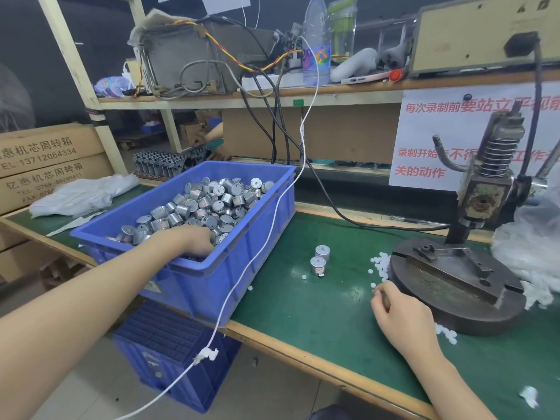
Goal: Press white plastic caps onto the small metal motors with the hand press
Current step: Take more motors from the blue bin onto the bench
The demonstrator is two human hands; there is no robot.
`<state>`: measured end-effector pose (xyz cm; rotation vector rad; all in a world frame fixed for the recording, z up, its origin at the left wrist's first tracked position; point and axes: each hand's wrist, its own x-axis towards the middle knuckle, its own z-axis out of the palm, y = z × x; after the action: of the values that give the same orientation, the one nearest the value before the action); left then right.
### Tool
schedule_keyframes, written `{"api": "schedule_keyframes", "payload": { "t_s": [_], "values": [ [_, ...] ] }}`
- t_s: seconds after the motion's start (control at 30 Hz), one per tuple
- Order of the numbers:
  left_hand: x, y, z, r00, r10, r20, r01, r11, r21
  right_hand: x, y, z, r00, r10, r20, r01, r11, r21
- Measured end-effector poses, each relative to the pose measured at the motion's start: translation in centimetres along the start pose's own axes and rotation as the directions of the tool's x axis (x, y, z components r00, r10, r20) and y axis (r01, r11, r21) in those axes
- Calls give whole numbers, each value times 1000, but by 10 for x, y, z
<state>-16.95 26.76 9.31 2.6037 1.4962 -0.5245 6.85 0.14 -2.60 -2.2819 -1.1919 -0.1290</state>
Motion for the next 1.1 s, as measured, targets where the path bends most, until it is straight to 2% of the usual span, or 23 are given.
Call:
{"api": "schedule_keyframes", "payload": {
  "t_s": [0.1, 0.23, 0.47, 0.67, 0.83, 0.9, 1.0, 1.03, 1.07, 1.1],
  "values": [
    [0, 7, 0, 993, 77, -88, -77, 997, -3, -1, 0, -1, 1000, -12, 0, 12, 1000, 8],
    [-2, 20, -1, 987, 136, -83, -139, 990, -24, 0, 1, -1, 1000, -10, 3, 10, 1000, -8],
    [-3, 17, -1, 990, 97, -98, -114, 976, -187, 1, 2, 0, 1000, -4, 18, 4, 1000, -16],
    [-7, 18, -1, 994, 106, -22, -108, 951, -289, 1, 3, 0, 1000, 9, 25, -9, 1000, -2],
    [-6, 10, 0, 999, 17, -33, -32, 852, -522, 2, 4, 1, 1000, 11, 23, -11, 1000, 2],
    [-4, 11, -1, 995, -47, -90, -19, 787, -616, 1, 4, 1, 1000, 11, 26, -11, 1000, 7],
    [-5, 19, -11, 952, -166, -257, -69, 702, -709, 2, 3, 0, 1000, 5, 31, -5, 1000, 11],
    [-6, 24, -15, 917, -200, -346, -122, 684, -719, 2, 4, 0, 1000, 4, 31, -5, 1000, 13],
    [-8, 30, -20, 854, -220, -472, -188, 715, -673, 2, 4, 1, 1000, 5, 31, -5, 1000, 18],
    [-10, 38, -24, 761, -212, -612, -237, 788, -568, 2, 4, 1, 1000, 5, 30, -6, 1000, 23]
  ]
}}
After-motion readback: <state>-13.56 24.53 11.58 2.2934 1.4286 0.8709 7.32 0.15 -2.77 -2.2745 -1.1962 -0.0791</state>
